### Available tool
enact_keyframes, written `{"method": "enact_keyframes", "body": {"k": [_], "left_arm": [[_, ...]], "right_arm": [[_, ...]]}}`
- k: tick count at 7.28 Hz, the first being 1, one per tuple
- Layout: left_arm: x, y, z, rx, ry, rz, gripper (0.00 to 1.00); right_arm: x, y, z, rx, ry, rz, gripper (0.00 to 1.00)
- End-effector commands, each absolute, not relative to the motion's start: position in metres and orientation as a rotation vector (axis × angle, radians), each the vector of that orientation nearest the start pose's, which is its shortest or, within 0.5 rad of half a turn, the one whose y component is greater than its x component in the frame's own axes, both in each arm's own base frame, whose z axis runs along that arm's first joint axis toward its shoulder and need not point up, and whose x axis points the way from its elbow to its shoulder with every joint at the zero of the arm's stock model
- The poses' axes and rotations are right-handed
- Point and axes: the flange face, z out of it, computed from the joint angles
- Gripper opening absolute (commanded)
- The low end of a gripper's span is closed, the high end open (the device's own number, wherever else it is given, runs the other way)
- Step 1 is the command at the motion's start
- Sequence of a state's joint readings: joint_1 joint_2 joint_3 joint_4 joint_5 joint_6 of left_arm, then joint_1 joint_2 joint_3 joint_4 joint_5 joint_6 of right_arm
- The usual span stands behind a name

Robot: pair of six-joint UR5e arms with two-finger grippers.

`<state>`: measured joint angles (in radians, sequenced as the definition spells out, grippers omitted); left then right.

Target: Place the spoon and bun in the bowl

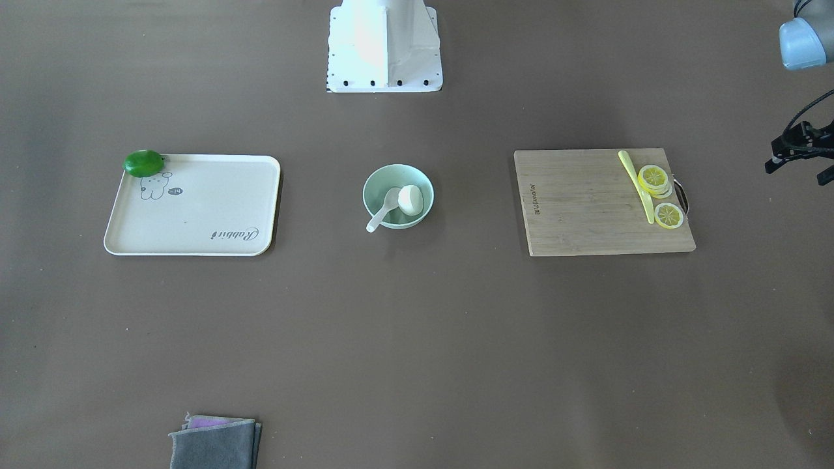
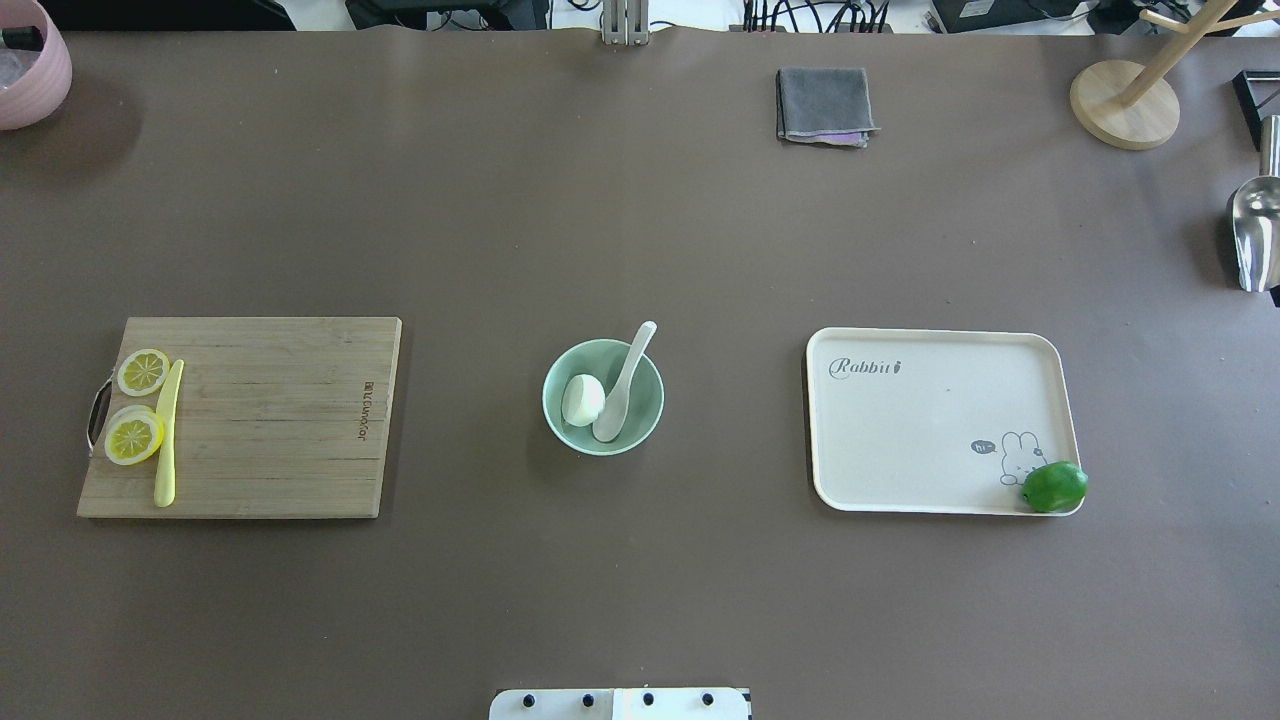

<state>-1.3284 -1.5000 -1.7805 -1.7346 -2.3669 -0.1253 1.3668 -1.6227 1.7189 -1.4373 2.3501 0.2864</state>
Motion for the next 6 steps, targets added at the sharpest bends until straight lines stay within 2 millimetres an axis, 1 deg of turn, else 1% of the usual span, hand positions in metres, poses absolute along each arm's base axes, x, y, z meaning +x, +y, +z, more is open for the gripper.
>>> {"method": "enact_keyframes", "body": {"k": [1, 3, 4, 5, 6], "left_arm": [[0.054, -0.475, 0.569, 0.135, 0.830, 0.229, 0.98], [0.054, -0.475, 0.569, 0.135, 0.830, 0.228, 0.98], [0.058, -0.481, 0.590, 0.101, 0.826, 0.224, 0.98], [0.061, -0.493, 0.593, 0.121, 0.831, 0.234, 0.98], [0.062, -0.496, 0.592, 0.164, 0.835, 0.250, 0.98]], "right_arm": [[-0.036, -0.485, 0.595, 0.024, -0.805, -0.013, 1.00], [-0.036, -0.485, 0.595, 0.024, -0.805, -0.013, 1.00], [-0.036, -0.485, 0.594, 0.024, -0.810, -0.014, 1.00], [-0.036, -0.484, 0.594, 0.020, -0.818, -0.013, 1.00], [-0.037, -0.485, 0.594, 0.020, -0.818, -0.015, 1.00]]}}
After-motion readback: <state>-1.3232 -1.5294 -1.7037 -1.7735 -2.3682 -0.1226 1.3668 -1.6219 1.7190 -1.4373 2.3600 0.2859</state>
